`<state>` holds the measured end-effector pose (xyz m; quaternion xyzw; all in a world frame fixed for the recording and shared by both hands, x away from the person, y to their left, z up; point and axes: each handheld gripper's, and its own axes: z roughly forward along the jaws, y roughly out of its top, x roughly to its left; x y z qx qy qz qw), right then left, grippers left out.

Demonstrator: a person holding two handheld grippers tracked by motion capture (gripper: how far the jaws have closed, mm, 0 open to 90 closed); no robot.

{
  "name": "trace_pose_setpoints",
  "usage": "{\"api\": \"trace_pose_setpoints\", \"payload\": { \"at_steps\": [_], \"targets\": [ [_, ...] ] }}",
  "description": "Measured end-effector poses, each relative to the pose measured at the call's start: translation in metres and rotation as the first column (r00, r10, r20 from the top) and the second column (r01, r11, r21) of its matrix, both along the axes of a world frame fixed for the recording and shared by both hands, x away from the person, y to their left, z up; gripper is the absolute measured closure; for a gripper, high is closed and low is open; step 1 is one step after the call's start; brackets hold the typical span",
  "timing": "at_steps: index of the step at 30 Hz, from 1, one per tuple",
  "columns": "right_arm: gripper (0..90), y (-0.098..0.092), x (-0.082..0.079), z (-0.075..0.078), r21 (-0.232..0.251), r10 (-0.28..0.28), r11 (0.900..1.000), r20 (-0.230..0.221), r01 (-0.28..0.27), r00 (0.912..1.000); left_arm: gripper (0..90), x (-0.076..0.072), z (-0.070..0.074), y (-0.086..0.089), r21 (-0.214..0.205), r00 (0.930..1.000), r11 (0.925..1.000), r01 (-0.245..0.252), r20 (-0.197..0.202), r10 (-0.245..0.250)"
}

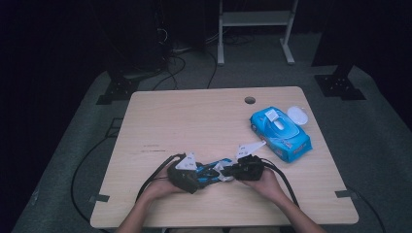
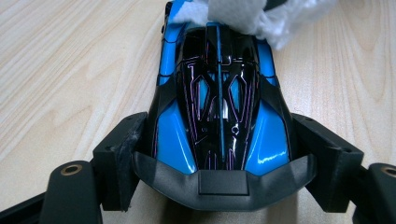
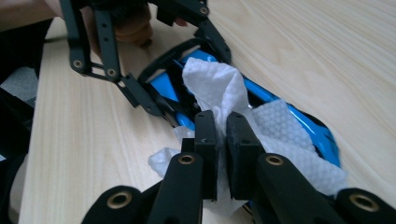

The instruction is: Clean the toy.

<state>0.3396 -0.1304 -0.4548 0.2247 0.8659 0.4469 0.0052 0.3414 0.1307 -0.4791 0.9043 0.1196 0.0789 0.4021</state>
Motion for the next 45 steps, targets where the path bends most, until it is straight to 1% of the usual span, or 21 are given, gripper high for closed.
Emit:
{"api": "trace_pose_setpoints", "payload": {
  "at_steps": [2,3,6,7,10,11,15,18,22,28,31,32,33,35,36,38,40,41,42,43,45],
  "targets": [
    [83.9,0.002,-0.001,0.000,0.000,0.005,1.0000,0.003,-0.005,1.0000,24.1,0.000,0.000,0.000,0.001,1.0000,1.0000,0.000,0.001,0.000],
    [84.0,0.008,-0.003,0.001,0.000,0.016,0.9999,0.012,-0.016,0.9998,24.1,0.000,0.000,0.000,0.001,1.0000,1.0000,0.000,0.001,0.000],
    [84.0,0.016,-0.004,0.002,0.007,0.039,0.9992,0.013,-0.039,0.9992,24.1,0.000,0.000,-0.001,0.000,1.0000,1.0000,-0.001,0.002,0.001],
    [84.0,0.021,-0.004,0.002,0.013,0.049,0.9987,0.010,-0.049,0.9987,24.1,0.000,0.000,-0.001,0.001,1.0000,1.0000,-0.001,0.002,0.001],
    [84.0,0.038,-0.008,0.002,0.004,0.092,0.9957,0.014,-0.092,0.9956,24.1,0.000,0.000,-0.002,0.008,1.0000,1.0000,0.005,0.008,-0.005],
    [84.1,0.045,-0.009,0.001,0.005,0.104,0.9945,0.021,-0.104,0.9943,24.1,0.000,0.000,-0.002,0.004,1.0000,1.0000,0.001,0.006,-0.001],
    [84.1,0.063,-0.007,0.002,0.009,0.118,0.9929,0.018,-0.119,0.9928,24.1,0.000,0.000,0.000,0.002,1.0000,1.0000,0.003,0.006,-0.003],
    [84.1,0.068,-0.004,0.002,0.012,0.123,0.9924,0.011,-0.123,0.9924,24.1,0.000,0.000,0.001,-0.001,1.0000,1.0000,0.005,0.001,-0.005],
    [84.1,0.062,-0.003,0.004,-0.010,0.113,0.9936,0.029,-0.113,0.9932,24.1,0.000,-0.001,-0.001,-0.002,1.0000,1.0000,0.002,0.001,-0.002],
    [83.5,0.043,0.000,0.008,-0.017,0.072,0.9973,0.046,-0.071,0.9963,24.1,0.000,0.000,-0.001,-0.001,1.0000,1.0000,0.000,-0.001,0.000],
    [78.4,0.036,-0.002,0.012,-0.024,0.058,0.9981,0.088,-0.056,0.9944,23.9,-0.001,0.000,-0.001,-0.001,0.9999,0.9999,-0.012,0.002,0.012],
    [78.4,0.036,-0.002,0.012,-0.024,0.058,0.9981,0.088,-0.056,0.9944,23.6,-0.001,0.000,-0.001,-0.001,0.9999,0.9999,-0.012,0.002,0.012],
    [68.7,0.032,-0.003,0.013,-0.052,0.048,0.9978,0.115,-0.042,0.9922,23.6,-0.002,0.000,-0.001,0.000,0.9999,0.9999,-0.014,0.002,0.014],
    [64.7,0.028,-0.002,0.013,-0.042,0.045,0.9983,0.107,-0.041,0.9932,22.0,-0.002,0.000,0.000,0.017,0.9996,0.9995,-0.028,0.010,0.027],
    [61.9,0.026,-0.002,0.012,-0.044,0.033,0.9986,0.110,-0.028,0.9934,18.7,-0.002,0.000,0.000,0.016,0.9993,0.9992,-0.036,0.005,0.036],
    [59.2,0.021,-0.001,0.011,-0.033,0.021,0.9993,0.109,-0.018,0.9939,18.2,-0.002,0.001,0.002,0.018,0.9992,0.9990,-0.040,0.006,0.040],
    [57.2,0.018,0.000,0.010,-0.024,0.003,0.9997,0.103,0.000,0.9947,17.1,-0.002,0.001,0.004,0.013,0.9988,0.9987,-0.048,-0.010,0.048],
    [55.7,0.015,0.001,0.010,-0.020,-0.004,0.9998,0.095,0.006,0.9954,17.5,-0.001,0.001,0.004,0.012,0.9989,0.9989,-0.044,-0.015,0.045],
    [52.4,0.013,0.002,0.009,-0.014,-0.007,0.9999,0.094,0.008,0.9956,19.7,-0.001,0.001,0.004,0.012,0.9992,0.9993,-0.035,-0.020,0.035],
    [51.3,0.011,0.003,0.009,-0.017,-0.019,0.9996,0.092,0.021,0.9956,23.2,-0.001,0.000,0.003,0.017,0.9996,0.9996,-0.022,-0.018,0.022],
    [51.0,0.007,0.004,0.008,-0.006,-0.033,0.9994,0.078,0.034,0.9964,22.3,0.000,-0.001,0.000,0.020,0.9992,0.9992,-0.035,-0.016,0.036]
  ]
}}
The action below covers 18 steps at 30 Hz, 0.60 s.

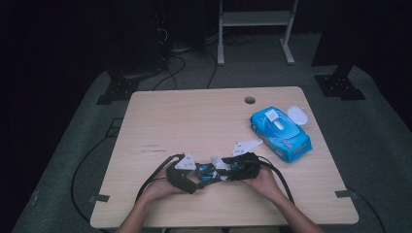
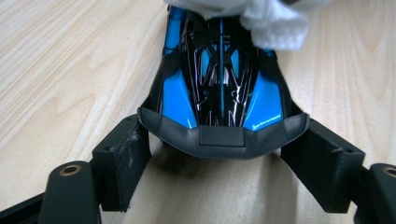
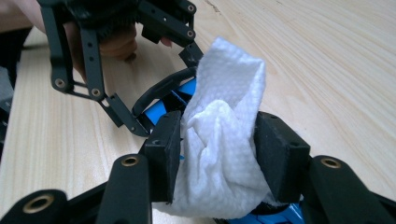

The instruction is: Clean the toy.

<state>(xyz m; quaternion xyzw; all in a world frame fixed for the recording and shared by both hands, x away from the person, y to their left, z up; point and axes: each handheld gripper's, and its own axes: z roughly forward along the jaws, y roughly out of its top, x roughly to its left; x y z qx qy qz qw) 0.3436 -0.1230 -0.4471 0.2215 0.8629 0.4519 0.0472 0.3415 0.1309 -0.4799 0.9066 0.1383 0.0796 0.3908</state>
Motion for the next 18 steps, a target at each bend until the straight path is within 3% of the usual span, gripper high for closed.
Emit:
{"api": "trace_pose_setpoints", "payload": {
  "at_steps": [8,12,15,18],
  "targets": [
    [63.0,-0.007,0.002,-0.004,-0.004,-0.046,0.9989,-0.002,0.046,0.9989,17.2,0.002,0.001,-0.009,0.006,0.9999,0.9999,-0.014,0.003,0.014],
    [72.2,-0.005,0.001,-0.005,-0.028,-0.063,0.9976,0.026,0.064,0.9977,23.6,0.004,0.001,-0.010,-0.011,0.9998,0.9999,0.010,-0.015,-0.010],
    [79.2,-0.005,0.007,0.000,-0.057,-0.056,0.9968,-0.002,0.055,0.9985,24.0,0.004,0.001,-0.010,-0.007,0.9999,0.9999,0.012,-0.011,-0.012],
    [80.5,0.005,0.010,0.004,-0.051,-0.036,0.9981,-0.020,0.035,0.9991,24.0,0.004,0.001,-0.010,-0.009,0.9999,0.9999,0.012,-0.011,-0.012]
  ]
}}
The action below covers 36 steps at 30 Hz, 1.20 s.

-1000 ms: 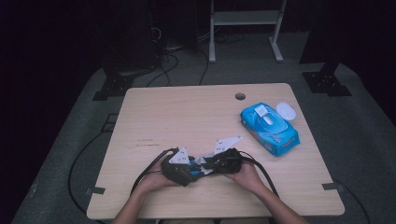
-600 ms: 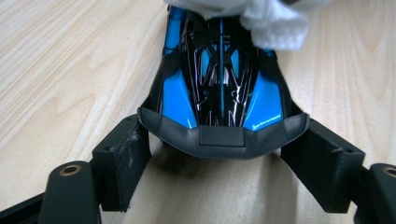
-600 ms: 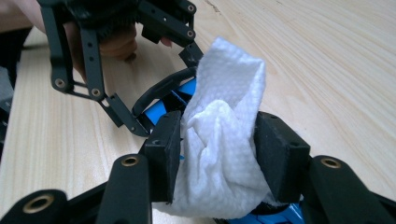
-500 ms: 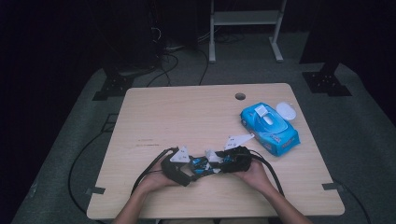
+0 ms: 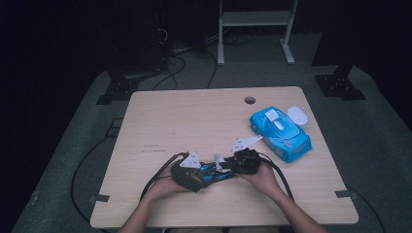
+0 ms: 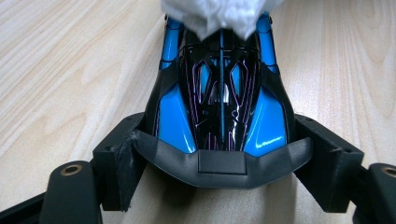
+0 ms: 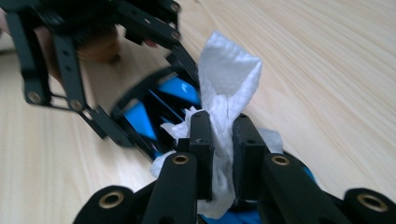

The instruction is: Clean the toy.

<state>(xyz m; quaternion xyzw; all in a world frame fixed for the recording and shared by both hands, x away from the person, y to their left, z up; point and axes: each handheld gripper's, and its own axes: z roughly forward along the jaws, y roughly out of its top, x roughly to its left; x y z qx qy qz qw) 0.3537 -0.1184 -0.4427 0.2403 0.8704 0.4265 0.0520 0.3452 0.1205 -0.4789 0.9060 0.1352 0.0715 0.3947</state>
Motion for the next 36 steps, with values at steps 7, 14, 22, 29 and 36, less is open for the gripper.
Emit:
{"api": "trace_pose_setpoints", "payload": {
  "at_steps": [7,14,22,29,36],
  "targets": [
    [81.1,0.047,0.005,-0.002,0.002,0.083,0.9965,-0.058,-0.083,0.9948,24.2,-0.001,0.000,0.000,-0.005,1.0000,1.0000,-0.001,-0.001,0.001],
    [81.4,0.055,0.009,-0.003,-0.019,0.096,0.9951,-0.048,-0.097,0.9942,24.2,0.000,-0.001,0.001,-0.011,1.0000,0.9999,0.000,-0.003,0.000],
    [81.4,0.025,0.018,0.001,-0.054,0.003,0.9985,-0.013,-0.004,0.9999,24.2,0.000,-0.001,0.001,-0.010,1.0000,0.9999,-0.001,0.004,0.001],
    [81.3,0.042,0.012,-0.003,-0.024,0.060,0.9979,-0.021,-0.060,0.9980,24.2,0.000,-0.001,0.004,-0.006,1.0000,1.0000,0.006,0.007,-0.006],
    [81.4,0.003,0.019,-0.005,-0.029,-0.040,0.9988,-0.009,0.039,0.9992,24.2,0.000,0.000,0.005,0.000,0.9999,1.0000,0.009,0.011,-0.009]
  ]
}}
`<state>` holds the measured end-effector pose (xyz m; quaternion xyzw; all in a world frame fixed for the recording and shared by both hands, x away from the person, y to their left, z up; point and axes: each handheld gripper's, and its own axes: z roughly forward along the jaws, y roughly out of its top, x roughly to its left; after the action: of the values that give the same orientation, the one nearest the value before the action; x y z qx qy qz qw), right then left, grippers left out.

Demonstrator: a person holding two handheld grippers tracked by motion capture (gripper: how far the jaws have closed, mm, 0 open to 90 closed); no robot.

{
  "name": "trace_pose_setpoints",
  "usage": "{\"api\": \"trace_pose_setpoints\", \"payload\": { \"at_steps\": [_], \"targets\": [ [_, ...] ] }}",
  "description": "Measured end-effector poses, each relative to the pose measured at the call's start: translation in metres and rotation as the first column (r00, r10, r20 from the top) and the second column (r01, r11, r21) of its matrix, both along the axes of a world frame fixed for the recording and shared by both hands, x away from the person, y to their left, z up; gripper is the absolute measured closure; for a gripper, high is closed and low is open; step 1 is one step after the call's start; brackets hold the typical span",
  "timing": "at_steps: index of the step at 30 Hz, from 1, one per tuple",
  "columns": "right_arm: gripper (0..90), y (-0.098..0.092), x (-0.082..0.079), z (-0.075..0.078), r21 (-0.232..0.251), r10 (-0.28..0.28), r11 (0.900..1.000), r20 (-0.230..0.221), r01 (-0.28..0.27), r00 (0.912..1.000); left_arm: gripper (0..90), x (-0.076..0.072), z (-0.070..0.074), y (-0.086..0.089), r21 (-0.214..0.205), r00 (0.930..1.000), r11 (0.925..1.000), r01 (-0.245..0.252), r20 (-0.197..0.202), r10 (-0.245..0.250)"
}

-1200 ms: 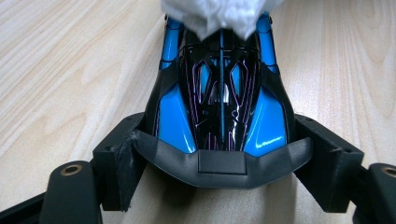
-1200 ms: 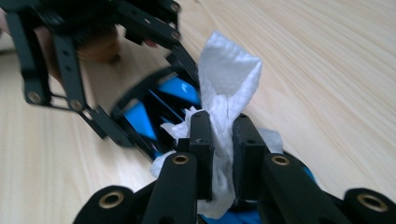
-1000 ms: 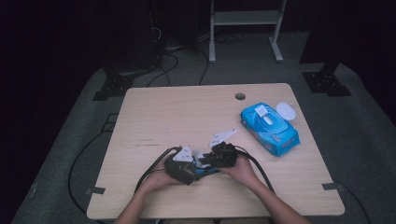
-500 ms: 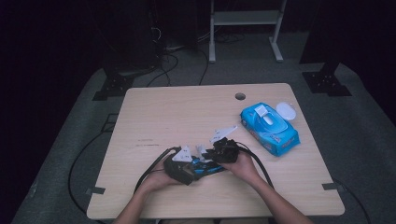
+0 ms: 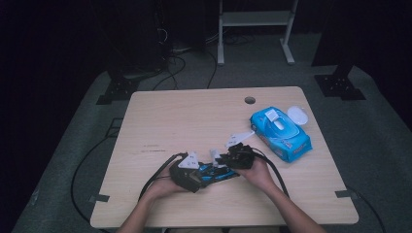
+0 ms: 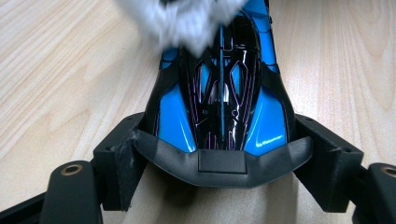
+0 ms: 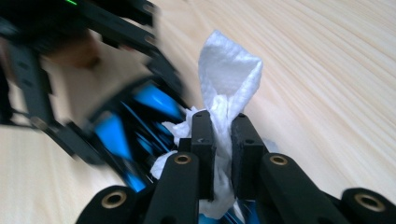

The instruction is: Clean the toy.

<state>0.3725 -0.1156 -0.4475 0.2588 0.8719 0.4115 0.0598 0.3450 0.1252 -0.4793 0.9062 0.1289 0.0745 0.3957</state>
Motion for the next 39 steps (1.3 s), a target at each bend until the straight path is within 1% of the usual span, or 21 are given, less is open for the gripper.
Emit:
{"api": "trace_pose_setpoints", "payload": {
  "at_steps": [1,3,5,7,8,10,11,15,17,19,24,25,28,30,32,34,37,39],
  "targets": [
    [81.4,-0.007,0.001,-0.002,0.001,-0.016,0.9999,-0.009,0.016,0.9998,24.2,0.000,0.000,0.000,-0.003,1.0000,1.0000,-0.002,-0.003,0.002],
    [81.5,-0.020,0.001,-0.004,0.015,-0.033,0.9994,-0.011,0.033,0.9994,24.2,0.000,0.000,0.000,-0.001,1.0000,1.0000,-0.001,-0.001,0.001],
    [81.5,-0.028,0.000,-0.004,0.003,-0.050,0.9987,0.009,0.050,0.9987,24.2,0.000,0.000,0.000,-0.003,1.0000,1.0000,-0.001,-0.002,0.001],
    [81.5,-0.033,0.002,-0.003,-0.017,-0.080,0.9967,0.024,0.080,0.9965,24.2,0.000,0.000,0.000,-0.001,1.0000,1.0000,0.001,0.002,-0.001],
    [81.5,-0.035,0.003,-0.004,-0.020,-0.091,0.9957,0.020,0.091,0.9957,24.2,0.000,0.000,0.000,-0.002,1.0000,1.0000,0.000,0.000,0.000],
    [81.5,-0.037,0.005,-0.006,0.003,-0.097,0.9953,-0.004,0.097,0.9953,24.2,0.000,0.000,0.000,-0.002,1.0000,1.0000,-0.001,0.001,0.001],
    [81.5,-0.038,0.004,-0.007,-0.001,-0.094,0.9956,0.000,0.094,0.9956,24.2,0.000,0.000,0.001,0.002,1.0000,1.0000,0.003,0.004,-0.003],
    [81.5,-0.048,-0.005,-0.011,-0.009,-0.097,0.9953,-0.014,0.097,0.9952,24.2,0.000,0.000,0.001,0.001,1.0000,1.0000,0.004,0.008,-0.004],
    [81.5,-0.056,-0.010,-0.012,0.012,-0.098,0.9951,-0.032,0.098,0.9947,24.2,0.000,0.000,0.002,0.005,1.0000,1.0000,0.004,0.009,-0.004],
    [81.5,-0.062,-0.016,-0.014,0.026,-0.096,0.9949,-0.049,0.097,0.9942,24.2,0.000,0.000,0.002,-0.001,1.0000,1.0000,0.001,0.008,-0.001],
    [81.5,-0.068,-0.028,-0.018,0.016,-0.079,0.9967,-0.079,0.080,0.9937,24.2,0.000,0.000,0.002,0.005,0.9999,1.0000,0.002,0.012,-0.003],
    [81.5,-0.068,-0.028,-0.018,0.017,-0.075,0.9969,-0.074,0.076,0.9945,24.2,0.000,0.000,0.002,0.006,0.9999,1.0000,0.003,0.013,-0.003],
    [81.5,-0.067,-0.023,-0.015,0.027,-0.089,0.9955,-0.065,0.091,0.9939,24.2,0.000,0.000,0.002,0.005,0.9999,1.0000,0.003,0.013,-0.003],
    [81.5,-0.062,-0.013,-0.013,0.041,-0.107,0.9931,-0.057,0.109,0.9926,24.2,0.000,-0.001,0.002,-0.003,0.9999,1.0000,-0.001,0.011,0.001],
    [81.4,-0.060,-0.005,-0.013,0.042,-0.122,0.9913,-0.061,0.125,0.9906,24.2,0.000,-0.001,0.002,-0.006,0.9999,1.0000,-0.002,0.010,0.002],
    [81.5,-0.059,0.000,-0.015,0.054,-0.132,0.9892,-0.077,0.136,0.9883,24.2,0.000,-0.001,0.002,-0.011,1.0000,0.9999,-0.002,0.005,0.002],
    [81.5,-0.061,-0.005,-0.018,0.053,-0.130,0.9894,-0.082,0.135,0.9881,24.2,0.000,-0.001,0.003,-0.010,1.0000,1.0000,0.001,0.007,-0.001],
    [81.5,-0.067,-0.012,-0.018,0.050,-0.122,0.9907,-0.090,0.127,0.9885,24.2,0.000,-0.001,0.003,-0.009,1.0000,1.0000,0.001,0.008,-0.001]
  ]
}}
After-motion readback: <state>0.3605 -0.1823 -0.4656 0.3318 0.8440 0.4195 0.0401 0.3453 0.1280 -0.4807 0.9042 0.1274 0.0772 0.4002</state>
